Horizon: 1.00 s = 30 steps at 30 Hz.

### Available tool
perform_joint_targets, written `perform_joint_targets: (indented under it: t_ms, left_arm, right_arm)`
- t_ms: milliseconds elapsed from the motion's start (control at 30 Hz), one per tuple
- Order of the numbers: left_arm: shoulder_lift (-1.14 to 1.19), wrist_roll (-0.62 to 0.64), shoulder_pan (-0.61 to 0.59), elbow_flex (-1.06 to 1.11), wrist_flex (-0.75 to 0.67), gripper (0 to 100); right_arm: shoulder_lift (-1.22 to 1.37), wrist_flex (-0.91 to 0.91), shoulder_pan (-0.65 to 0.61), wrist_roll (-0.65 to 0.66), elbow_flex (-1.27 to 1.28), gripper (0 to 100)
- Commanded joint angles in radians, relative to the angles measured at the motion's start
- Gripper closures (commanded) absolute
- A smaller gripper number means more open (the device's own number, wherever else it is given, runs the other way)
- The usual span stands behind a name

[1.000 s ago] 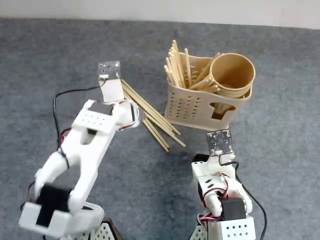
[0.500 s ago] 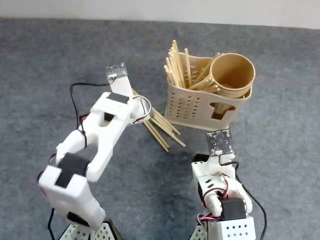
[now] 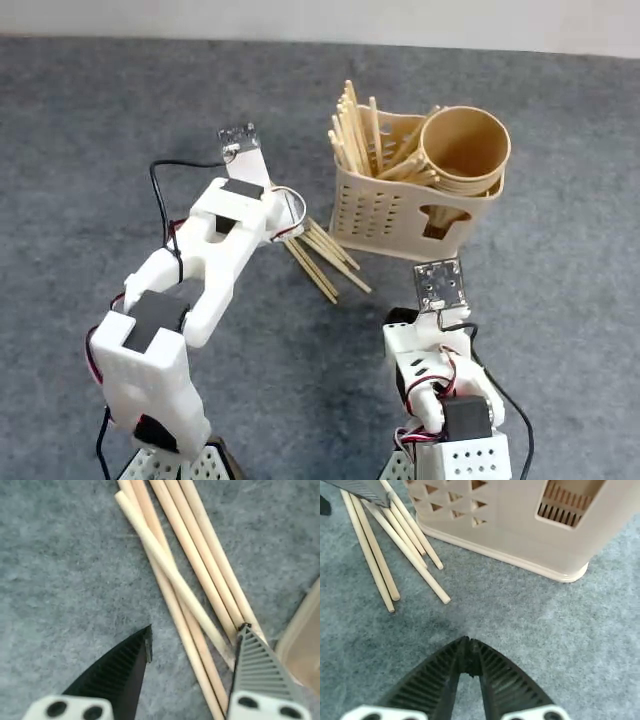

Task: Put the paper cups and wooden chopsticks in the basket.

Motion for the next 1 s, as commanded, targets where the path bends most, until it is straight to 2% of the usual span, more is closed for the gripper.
perform_joint_targets:
  t_ms: [0,333,433,600,833,967]
  left_arm:
    - [-0.059,0.012,0.013,-0.044,0.023,74]
    - [-0.016,0.012,-0.010,-0.048,-0.005,74]
    - [0.004,0.009,-0.013,-0.042,-0.005,80]
    - [0.005,0.005,-0.019,-0.048,0.064,97]
    - [-0.004,0.003,-0.035,-0.050,0.178,99]
    - [-0.099,0.003,-0.067,-0.039,0.224,99]
  right_arm:
    - [-0.016,-0.021,0.008,-0.003,0.154,99.3]
    - [-0.016,-0.021,0.008,-0.003,0.154,99.3]
    - [-0.016,-0.021,0.008,-0.003,0.154,99.3]
    - [-0.016,-0.021,0.008,-0.003,0.154,99.3]
    - [-0.016,-0.021,0.008,-0.003,0.154,99.3]
    - [-0.016,-0.021,0.008,-0.003,0.154,99.3]
